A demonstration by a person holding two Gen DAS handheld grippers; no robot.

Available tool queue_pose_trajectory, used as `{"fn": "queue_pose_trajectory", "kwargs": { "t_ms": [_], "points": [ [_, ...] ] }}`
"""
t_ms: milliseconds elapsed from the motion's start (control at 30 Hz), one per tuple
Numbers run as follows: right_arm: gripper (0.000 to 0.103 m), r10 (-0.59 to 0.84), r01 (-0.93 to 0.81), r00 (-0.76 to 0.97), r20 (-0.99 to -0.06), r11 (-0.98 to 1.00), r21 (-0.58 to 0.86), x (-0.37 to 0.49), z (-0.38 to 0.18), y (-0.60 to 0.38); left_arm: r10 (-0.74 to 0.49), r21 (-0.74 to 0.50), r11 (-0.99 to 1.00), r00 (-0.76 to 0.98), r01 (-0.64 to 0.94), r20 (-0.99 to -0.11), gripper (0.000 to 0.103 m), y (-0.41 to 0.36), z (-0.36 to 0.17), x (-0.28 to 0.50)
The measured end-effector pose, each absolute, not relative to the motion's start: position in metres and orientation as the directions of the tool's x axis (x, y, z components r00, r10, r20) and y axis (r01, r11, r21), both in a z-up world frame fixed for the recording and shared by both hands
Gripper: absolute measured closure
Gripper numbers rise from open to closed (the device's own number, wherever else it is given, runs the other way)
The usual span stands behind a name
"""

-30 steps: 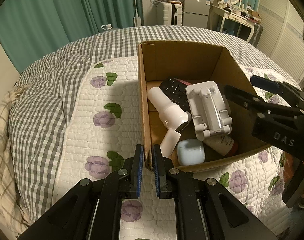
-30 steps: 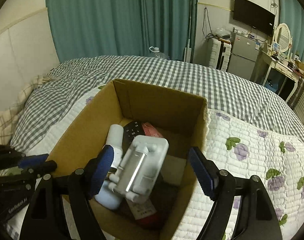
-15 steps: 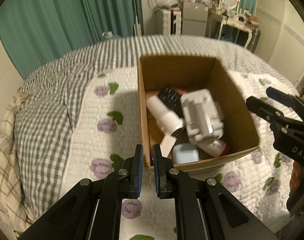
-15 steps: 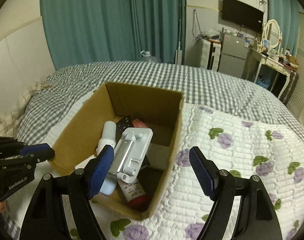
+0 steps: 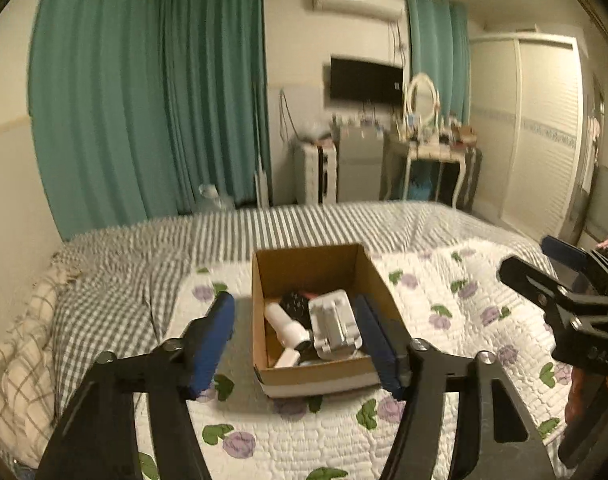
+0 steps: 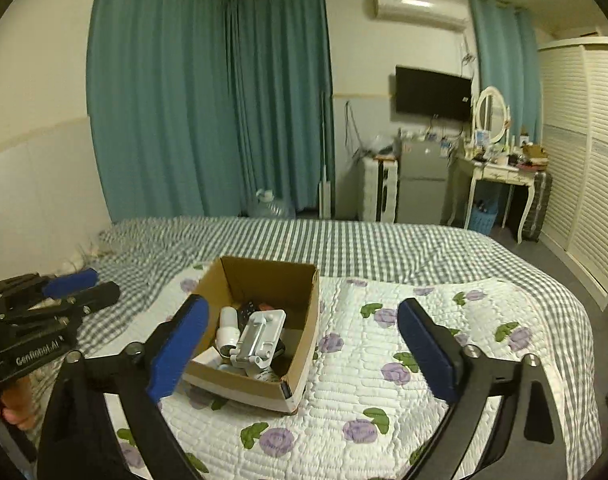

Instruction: Organize rigid objects

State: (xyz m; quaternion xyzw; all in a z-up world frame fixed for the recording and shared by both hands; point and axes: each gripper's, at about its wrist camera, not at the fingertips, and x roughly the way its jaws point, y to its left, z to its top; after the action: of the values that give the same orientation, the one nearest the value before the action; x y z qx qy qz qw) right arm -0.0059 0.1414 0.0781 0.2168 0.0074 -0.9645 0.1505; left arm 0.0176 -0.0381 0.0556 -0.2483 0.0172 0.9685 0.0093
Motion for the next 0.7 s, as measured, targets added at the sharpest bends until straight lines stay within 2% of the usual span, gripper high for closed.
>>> {"fn": "queue_pose_trajectory", "kwargs": {
  "t_ms": [133, 233, 333, 400, 700],
  "points": [
    [0.000, -0.264, 0.269, -0.902, -0.342, -0.963, 0.033, 0.024, 0.074, 0.147, 0.018, -0.026, -1.000, -0.891, -0.007, -0.454, 0.032, -0.041, 0.042, 0.033],
    [0.000, -0.240, 0.251, -0.917, -0.318, -0.968, 0.008, 0.036, 0.066, 0.147, 0.010, -0.013, -1.000, -0.897, -0.004, -0.442, 0.032, -0.040, 0.034, 0.039],
    [0.000, -0.243, 0.259, -0.913, -0.328, -0.966, -0.005, 0.039, 0.057, 0.143, -0.014, 0.017, -1.000, -0.901, 0.008, -0.434, 0.031, -0.034, 0.032, 0.042],
    [0.000, -0.236, 0.255, -0.909, -0.344, -0.967, -0.012, 0.037, 0.053, 0.140, -0.002, 0.002, -1.000, -0.900, 0.001, -0.435, 0.024, -0.037, 0.033, 0.047],
    [0.000, -0.221, 0.245, -0.905, -0.364, -0.969, -0.020, 0.039, 0.047, 0.132, -0.001, -0.016, -1.000, -0.903, 0.008, -0.429, 0.023, -0.041, 0.032, 0.053]
  ]
}}
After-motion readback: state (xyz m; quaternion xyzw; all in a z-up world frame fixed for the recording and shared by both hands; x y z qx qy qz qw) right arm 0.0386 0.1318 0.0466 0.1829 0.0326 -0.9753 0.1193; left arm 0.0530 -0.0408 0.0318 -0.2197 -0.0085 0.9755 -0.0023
